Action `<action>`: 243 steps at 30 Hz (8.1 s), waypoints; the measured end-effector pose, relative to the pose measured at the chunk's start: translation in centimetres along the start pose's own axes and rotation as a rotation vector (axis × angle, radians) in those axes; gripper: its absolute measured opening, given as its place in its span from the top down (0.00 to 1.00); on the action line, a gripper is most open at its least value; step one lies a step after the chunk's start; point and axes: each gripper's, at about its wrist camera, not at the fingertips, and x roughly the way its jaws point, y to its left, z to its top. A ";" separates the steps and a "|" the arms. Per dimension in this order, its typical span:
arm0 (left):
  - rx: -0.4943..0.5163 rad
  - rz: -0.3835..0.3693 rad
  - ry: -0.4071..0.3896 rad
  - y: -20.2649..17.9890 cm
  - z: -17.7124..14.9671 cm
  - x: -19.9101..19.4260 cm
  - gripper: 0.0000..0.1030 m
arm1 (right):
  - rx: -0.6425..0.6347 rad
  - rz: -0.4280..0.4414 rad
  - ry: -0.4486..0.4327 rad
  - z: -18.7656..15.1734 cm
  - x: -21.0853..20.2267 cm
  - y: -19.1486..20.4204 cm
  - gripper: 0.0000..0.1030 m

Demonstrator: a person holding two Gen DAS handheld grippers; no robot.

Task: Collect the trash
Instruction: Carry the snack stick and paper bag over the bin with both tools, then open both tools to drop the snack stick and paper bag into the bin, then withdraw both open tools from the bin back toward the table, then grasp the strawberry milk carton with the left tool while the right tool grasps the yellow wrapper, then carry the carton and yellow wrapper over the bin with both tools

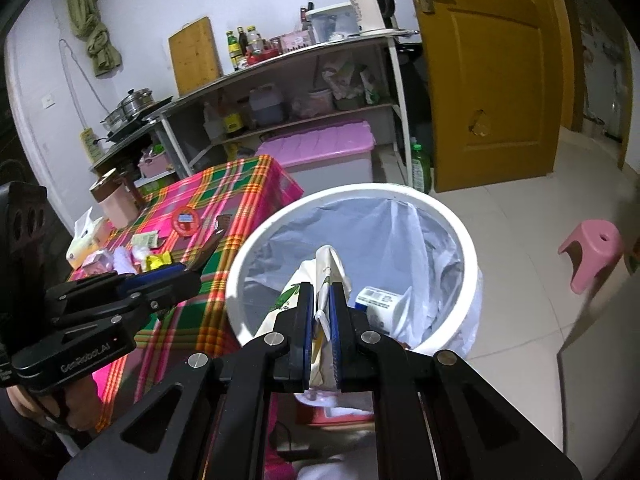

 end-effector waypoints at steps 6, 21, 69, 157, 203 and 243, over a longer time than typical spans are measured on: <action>0.018 -0.017 0.018 -0.6 0.7 1.5 0.81 | 0.017 -0.014 0.013 0.1 0.7 -1.1 0.92; 0.020 -0.037 0.063 -1.0 1.2 4.8 0.78 | 0.062 -0.042 0.067 -0.1 2.5 -2.5 0.89; -0.131 0.079 -0.100 3.3 -3.7 -9.4 0.72 | -0.178 0.057 -0.033 -1.4 -3.8 9.2 0.67; -0.169 0.234 -0.048 30.0 -5.0 -10.1 0.32 | -0.471 0.204 0.211 1.0 16.3 23.1 0.59; -0.257 0.312 -0.141 15.6 -7.6 -15.0 0.64 | -0.327 0.224 0.074 -0.3 4.1 18.2 0.88; -0.111 0.147 -0.090 5.7 -2.9 -8.0 0.64 | -0.148 0.085 0.018 -0.7 -0.2 7.0 0.88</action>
